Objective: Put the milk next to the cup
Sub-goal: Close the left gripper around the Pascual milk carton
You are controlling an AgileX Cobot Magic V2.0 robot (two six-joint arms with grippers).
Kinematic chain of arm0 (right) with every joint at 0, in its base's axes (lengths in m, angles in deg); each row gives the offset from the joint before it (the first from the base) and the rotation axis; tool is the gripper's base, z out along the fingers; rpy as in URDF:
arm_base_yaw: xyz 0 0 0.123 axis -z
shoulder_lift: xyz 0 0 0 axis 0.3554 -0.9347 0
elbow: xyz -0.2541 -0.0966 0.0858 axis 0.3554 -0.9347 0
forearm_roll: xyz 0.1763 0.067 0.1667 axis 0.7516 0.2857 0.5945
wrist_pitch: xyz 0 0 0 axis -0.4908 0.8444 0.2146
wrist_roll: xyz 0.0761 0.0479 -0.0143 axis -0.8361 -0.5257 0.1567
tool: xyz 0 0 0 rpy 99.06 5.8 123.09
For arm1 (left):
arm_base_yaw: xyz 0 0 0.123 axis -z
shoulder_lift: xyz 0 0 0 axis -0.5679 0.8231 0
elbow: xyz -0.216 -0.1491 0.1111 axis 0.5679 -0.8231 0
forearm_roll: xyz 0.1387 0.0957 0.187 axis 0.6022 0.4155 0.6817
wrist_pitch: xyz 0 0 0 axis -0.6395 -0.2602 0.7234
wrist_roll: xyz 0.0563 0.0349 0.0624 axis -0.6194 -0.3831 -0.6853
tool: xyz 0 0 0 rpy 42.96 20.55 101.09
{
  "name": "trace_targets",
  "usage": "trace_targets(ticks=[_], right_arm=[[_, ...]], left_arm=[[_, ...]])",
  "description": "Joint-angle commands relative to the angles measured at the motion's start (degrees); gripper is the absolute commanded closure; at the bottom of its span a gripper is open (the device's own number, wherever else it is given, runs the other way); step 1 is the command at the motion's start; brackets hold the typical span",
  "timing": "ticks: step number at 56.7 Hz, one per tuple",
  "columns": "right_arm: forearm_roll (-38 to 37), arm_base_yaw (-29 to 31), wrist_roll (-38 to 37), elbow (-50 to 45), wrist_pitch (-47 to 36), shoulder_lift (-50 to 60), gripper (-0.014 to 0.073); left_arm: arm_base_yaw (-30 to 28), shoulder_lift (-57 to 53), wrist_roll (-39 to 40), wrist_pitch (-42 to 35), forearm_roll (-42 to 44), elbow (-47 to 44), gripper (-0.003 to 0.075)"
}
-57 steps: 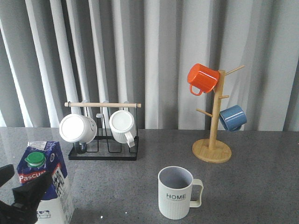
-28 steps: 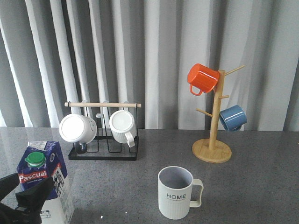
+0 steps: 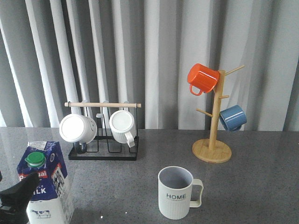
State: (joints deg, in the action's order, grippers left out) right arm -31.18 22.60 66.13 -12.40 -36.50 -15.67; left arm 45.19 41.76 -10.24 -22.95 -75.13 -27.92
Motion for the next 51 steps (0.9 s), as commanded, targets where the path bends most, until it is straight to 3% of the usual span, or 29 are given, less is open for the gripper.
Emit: trace_targets(ticks=[1, 51], right_arm=[[-0.7, 0.34, 0.08, 1.52, -4.05, -0.27, 0.0599], [-0.7, 0.34, 0.08, 1.52, -4.05, -0.27, 0.0599]], left_arm=[[0.27, -0.93, -0.32, -3.8, -1.15, 1.45, 0.0163], [1.39, 1.29, -0.15, -6.54, -1.08, 1.45, 0.0163]])
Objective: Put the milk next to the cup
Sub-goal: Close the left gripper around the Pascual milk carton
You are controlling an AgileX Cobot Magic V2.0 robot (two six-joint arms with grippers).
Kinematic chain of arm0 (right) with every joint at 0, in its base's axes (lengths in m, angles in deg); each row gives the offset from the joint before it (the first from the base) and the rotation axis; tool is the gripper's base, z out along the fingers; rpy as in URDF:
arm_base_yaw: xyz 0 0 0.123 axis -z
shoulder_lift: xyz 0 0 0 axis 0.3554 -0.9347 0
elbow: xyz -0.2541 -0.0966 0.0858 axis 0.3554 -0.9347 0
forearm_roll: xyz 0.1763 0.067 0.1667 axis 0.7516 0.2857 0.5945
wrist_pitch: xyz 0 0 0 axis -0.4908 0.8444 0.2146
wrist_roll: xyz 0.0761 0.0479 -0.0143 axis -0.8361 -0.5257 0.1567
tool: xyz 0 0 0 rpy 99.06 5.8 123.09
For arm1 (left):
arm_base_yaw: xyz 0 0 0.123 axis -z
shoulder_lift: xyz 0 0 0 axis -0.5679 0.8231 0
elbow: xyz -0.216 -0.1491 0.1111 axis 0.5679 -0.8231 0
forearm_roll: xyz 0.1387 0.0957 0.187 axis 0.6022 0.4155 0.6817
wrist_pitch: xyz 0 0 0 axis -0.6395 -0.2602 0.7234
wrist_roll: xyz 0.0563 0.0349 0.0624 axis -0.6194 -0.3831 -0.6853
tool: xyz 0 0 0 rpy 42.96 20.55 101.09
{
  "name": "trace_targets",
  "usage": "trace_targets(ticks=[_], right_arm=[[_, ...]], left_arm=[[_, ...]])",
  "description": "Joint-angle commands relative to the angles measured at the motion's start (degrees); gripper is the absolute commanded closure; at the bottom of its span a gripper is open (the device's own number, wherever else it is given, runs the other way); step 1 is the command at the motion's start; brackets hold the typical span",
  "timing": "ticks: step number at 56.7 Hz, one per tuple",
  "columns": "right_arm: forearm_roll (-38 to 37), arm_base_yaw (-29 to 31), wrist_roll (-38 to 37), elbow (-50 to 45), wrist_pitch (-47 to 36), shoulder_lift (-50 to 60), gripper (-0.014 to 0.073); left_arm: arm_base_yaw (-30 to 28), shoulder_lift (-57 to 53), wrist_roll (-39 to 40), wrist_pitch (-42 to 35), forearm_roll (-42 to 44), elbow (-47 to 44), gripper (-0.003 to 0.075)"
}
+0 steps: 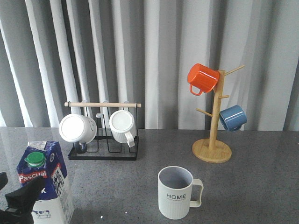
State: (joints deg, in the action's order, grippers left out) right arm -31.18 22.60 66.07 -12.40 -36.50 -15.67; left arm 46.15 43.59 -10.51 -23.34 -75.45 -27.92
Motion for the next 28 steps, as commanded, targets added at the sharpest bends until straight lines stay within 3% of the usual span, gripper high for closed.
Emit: trace_targets(ticks=[1, 28], right_arm=[[-0.7, 0.34, 0.15, 1.52, -4.05, -0.27, 0.0599], [-0.7, 0.34, 0.15, 1.52, -4.05, -0.27, 0.0599]], left_arm=[[0.43, -0.53, 0.11, -6.31, -0.81, 1.45, 0.0163], [0.56, 7.92, -0.46, -13.77, -5.19, 1.45, 0.0163]])
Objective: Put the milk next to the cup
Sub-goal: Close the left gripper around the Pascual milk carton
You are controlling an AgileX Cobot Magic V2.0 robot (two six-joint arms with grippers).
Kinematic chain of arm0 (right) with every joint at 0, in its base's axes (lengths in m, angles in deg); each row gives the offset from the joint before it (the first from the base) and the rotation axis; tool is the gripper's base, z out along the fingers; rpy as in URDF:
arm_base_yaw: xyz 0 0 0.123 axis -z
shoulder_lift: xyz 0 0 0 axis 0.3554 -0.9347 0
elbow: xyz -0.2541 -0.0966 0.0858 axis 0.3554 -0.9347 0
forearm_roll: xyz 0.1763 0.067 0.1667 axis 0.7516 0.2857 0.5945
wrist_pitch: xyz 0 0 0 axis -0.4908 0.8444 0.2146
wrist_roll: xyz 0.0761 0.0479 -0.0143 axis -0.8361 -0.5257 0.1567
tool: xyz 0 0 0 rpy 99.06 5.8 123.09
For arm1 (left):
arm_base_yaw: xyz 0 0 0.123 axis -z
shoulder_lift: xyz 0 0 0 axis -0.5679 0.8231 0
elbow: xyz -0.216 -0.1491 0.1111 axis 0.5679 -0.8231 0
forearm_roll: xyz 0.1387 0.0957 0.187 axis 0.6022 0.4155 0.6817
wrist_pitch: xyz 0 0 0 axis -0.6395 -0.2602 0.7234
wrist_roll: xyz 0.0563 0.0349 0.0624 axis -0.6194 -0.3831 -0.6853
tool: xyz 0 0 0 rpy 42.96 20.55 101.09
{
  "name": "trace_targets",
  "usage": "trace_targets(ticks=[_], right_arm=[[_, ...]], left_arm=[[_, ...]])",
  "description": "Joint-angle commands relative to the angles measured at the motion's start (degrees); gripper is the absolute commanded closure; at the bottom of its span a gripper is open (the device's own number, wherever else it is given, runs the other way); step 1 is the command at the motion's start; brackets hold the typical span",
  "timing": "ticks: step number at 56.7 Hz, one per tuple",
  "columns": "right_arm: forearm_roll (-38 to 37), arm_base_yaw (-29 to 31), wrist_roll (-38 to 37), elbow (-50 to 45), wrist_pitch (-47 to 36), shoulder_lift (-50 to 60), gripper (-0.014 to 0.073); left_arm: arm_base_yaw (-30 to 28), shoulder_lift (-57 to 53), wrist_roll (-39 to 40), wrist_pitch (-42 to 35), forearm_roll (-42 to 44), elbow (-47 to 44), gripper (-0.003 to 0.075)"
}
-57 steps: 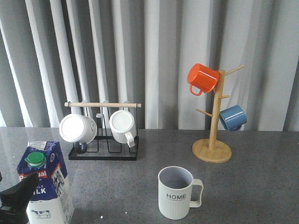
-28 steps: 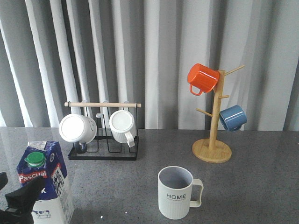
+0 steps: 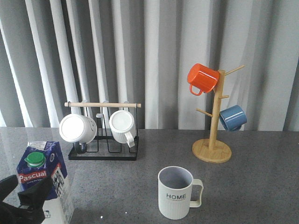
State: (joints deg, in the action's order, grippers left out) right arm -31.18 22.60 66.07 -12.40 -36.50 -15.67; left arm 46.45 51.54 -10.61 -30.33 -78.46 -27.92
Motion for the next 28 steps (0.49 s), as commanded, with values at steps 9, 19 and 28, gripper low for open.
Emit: trace_targets(ticks=[9, 19, 28], right_arm=[[-0.7, 0.34, 0.15, 1.52, -4.05, -0.27, 0.0599], [-0.7, 0.34, 0.15, 1.52, -4.05, -0.27, 0.0599], [-0.7, 0.34, 0.2, 1.52, -4.05, -0.27, 0.0599]], left_arm=[[0.26, 2.28, -2.13, -10.28, -3.74, 1.45, 0.0163], [0.26, 5.17, -2.41, -12.8, -3.74, 1.96, 0.0163], [0.26, 6.73, -2.44, -12.57, -3.53, 4.17, 0.0163]])
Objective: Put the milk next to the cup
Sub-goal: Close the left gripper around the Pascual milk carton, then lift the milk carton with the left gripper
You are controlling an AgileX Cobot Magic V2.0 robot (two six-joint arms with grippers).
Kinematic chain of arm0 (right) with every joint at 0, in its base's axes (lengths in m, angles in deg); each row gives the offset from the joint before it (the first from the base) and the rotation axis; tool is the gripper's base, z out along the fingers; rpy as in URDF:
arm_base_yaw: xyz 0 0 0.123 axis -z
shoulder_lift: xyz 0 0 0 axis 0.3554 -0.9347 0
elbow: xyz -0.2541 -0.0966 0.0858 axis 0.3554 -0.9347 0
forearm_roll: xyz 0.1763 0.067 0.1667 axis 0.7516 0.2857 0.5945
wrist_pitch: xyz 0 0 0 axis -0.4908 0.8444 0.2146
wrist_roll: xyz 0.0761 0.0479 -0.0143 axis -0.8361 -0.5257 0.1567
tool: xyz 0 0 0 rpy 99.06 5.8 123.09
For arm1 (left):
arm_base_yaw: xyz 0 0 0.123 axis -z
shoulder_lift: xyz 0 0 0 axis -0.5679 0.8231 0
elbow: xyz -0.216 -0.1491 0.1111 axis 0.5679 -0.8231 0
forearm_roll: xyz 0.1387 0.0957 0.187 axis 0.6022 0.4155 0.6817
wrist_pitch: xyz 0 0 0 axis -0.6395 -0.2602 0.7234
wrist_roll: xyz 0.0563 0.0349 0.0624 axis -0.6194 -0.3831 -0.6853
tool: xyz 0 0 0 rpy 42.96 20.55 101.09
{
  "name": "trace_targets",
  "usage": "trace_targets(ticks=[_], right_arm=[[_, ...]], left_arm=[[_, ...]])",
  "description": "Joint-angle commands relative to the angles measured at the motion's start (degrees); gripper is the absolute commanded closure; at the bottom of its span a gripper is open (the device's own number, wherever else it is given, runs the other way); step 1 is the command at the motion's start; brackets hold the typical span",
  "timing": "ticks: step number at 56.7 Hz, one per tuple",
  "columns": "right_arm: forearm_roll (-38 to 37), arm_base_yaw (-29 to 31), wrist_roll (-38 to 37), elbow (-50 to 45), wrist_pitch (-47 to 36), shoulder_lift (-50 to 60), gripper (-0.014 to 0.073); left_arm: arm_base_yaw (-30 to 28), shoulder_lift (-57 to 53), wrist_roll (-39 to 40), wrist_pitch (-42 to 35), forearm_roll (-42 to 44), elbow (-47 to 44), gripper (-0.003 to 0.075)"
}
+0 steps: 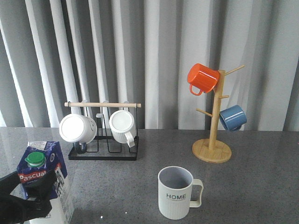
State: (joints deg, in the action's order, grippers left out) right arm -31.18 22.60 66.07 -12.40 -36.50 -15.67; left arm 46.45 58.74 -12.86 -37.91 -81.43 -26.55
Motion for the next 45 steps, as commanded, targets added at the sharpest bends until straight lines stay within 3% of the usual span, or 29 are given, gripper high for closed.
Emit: trace_targets(ticks=[1, 45], right_arm=[[-0.7, 0.34, 0.2, 1.52, -4.05, -0.27, 0.0599], [-0.7, 0.34, 0.15, 1.52, -4.05, -0.27, 0.0599]], left_arm=[[0.26, -0.4, -0.38, -5.0, -0.57, 3.11, 0.0163], [0.26, 3.03, -4.17, -4.6, -2.31, 4.83, 0.0163]])
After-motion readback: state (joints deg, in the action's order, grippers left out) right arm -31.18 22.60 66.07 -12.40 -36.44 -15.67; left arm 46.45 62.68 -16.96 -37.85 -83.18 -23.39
